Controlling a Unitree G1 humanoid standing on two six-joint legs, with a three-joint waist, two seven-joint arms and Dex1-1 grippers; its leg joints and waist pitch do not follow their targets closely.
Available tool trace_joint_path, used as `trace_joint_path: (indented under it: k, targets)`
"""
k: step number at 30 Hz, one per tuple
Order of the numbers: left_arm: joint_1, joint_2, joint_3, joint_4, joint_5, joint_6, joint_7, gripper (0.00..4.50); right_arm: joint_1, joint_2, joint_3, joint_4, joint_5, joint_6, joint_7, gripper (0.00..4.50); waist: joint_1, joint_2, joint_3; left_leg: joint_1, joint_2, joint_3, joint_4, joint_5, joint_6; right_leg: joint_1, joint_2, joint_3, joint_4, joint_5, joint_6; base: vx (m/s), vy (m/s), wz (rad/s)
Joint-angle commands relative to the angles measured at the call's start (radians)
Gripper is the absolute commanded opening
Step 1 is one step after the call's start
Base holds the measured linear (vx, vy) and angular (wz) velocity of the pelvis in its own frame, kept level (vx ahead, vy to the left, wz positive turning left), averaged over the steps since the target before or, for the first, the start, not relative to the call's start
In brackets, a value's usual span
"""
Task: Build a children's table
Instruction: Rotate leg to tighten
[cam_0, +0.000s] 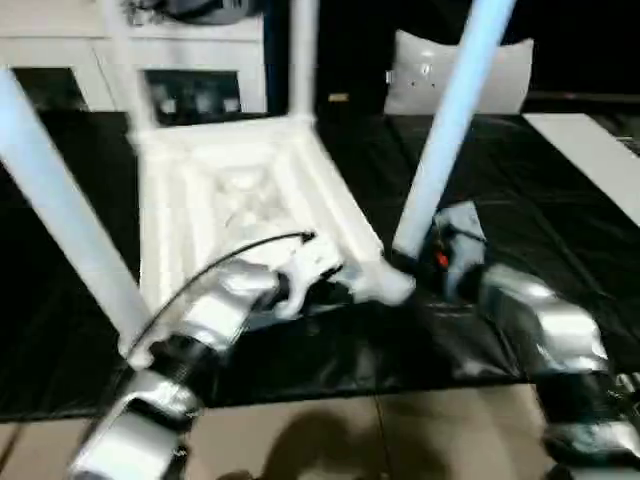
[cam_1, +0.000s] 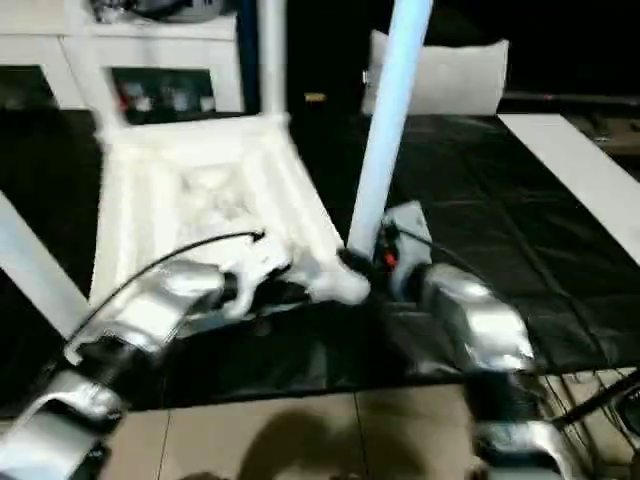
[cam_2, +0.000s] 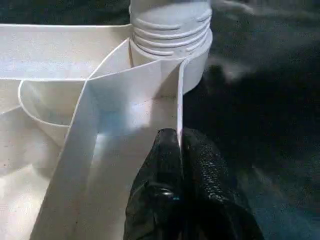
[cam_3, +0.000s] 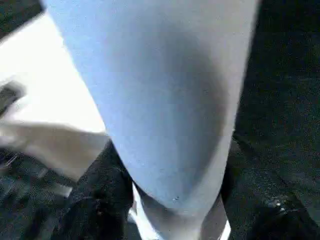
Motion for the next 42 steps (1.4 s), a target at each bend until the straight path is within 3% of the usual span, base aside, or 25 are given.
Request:
trace_joint_path:
  k: [1,3,6,9,13,16,22,26,30,34,42]
  targets:
    - [-0.025,-0.056,0.002,-0.005,-0.010,-0.003,0.056,0.00,0.003,0.034,0.031,0.042,0.010,-0.028,-0.024,2.60,0.011,-0.011,-0.066,0.012,0.065,-0.041,-0.066,-0.184,0.023,0.034,-0.117,0.065,-0.098,-0.451,-0.075,0.000,0.000,0.00]
    - [-0.028,-0.062,-0.003,-0.003,-0.004,-0.010,0.067,0.00,0.011,0.043,0.022,0.026,0.024,-0.049,-0.013,2.73,0.015,-0.003,-0.069,0.007,0.069,-0.042,-0.068,-0.153,0.038,0.039,-0.117,0.069,-0.087,-0.381,-0.090,0.000,0.000,0.00]
    - [-0.022,-0.051,-0.012,-0.015,0.004,-0.026,0.044,0.00,0.025,0.044,0.005,-0.014,0.037,-0.042,0.016,3.02,0.020,-0.006,-0.072,0.002,0.070,-0.040,-0.069,-0.114,0.056,0.042,-0.114,0.072,-0.074,-0.286,-0.115,0.000,0.000,0.00]
    - [-0.016,-0.028,-0.020,-0.019,0.012,-0.052,0.014,0.00,0.046,0.017,0.004,-0.045,0.051,-0.053,0.068,3.34,0.029,-0.004,-0.068,0.006,0.071,-0.038,-0.070,-0.131,0.056,0.042,-0.117,0.073,-0.078,-0.309,-0.119,0.000,0.000,0.00]
    - [-0.003,0.028,-0.046,-0.011,0.026,-0.138,-0.068,0.00,0.092,-0.089,0.025,-0.068,0.083,-0.106,0.235,3.57,0.036,-0.004,-0.066,0.008,0.073,-0.039,-0.071,-0.160,0.057,0.042,-0.117,0.072,-0.085,-0.357,-0.089,0.000,0.000,0.00]
    - [0.009,0.063,-0.062,-0.023,0.015,-0.174,-0.151,0.00,0.108,-0.152,0.012,-0.063,0.104,-0.126,0.337,3.89,0.036,-0.004,-0.066,0.007,0.073,-0.038,-0.070,-0.169,0.058,0.041,-0.118,0.071,-0.086,-0.364,-0.096,0.000,0.000,0.00]
    - [0.002,0.124,-0.109,0.002,0.034,-0.263,-0.278,0.00,0.123,-0.293,0.046,-0.062,0.092,-0.147,0.523,4.33,0.048,-0.005,-0.066,0.006,0.074,-0.038,-0.068,-0.158,0.069,0.042,-0.115,0.070,-0.084,-0.362,-0.097,0.000,0.000,0.00]
    - [-0.003,0.159,-0.147,0.003,0.023,-0.348,-0.424,0.00,0.123,-0.377,0.084,-0.075,0.125,-0.171,0.699,4.33,0.060,-0.004,-0.068,0.009,0.076,-0.035,-0.067,-0.157,0.073,0.041,-0.115,0.068,-0.082,-0.359,-0.103,0.000,0.000,0.00]
    - [-0.011,0.178,-0.180,-0.017,0.012,-0.380,-0.525,0.00,0.114,-0.408,0.133,-0.072,0.143,-0.171,0.831,3.98,0.075,-0.004,-0.068,0.012,0.081,-0.035,-0.067,-0.162,0.075,0.038,-0.116,0.068,-0.079,-0.354,-0.115,0.000,0.000,0.00]
    - [-0.015,0.186,-0.196,-0.021,0.012,-0.399,-0.566,0.00,0.114,-0.420,0.176,-0.073,0.130,-0.178,0.878,3.53,0.088,-0.003,-0.068,0.013,0.085,-0.036,-0.068,-0.162,0.065,0.037,-0.119,0.071,-0.076,-0.342,-0.128,0.000,0.000,0.00]
    - [-0.016,0.203,-0.193,-0.005,0.024,-0.433,-0.593,0.00,0.107,-0.414,0.197,-0.068,0.157,-0.157,0.934,3.04,0.097,-0.009,-0.068,0.013,0.083,-0.036,-0.069,-0.169,0.055,0.038,-0.121,0.070,-0.080,-0.388,-0.103,0.000,0.000,0.00]
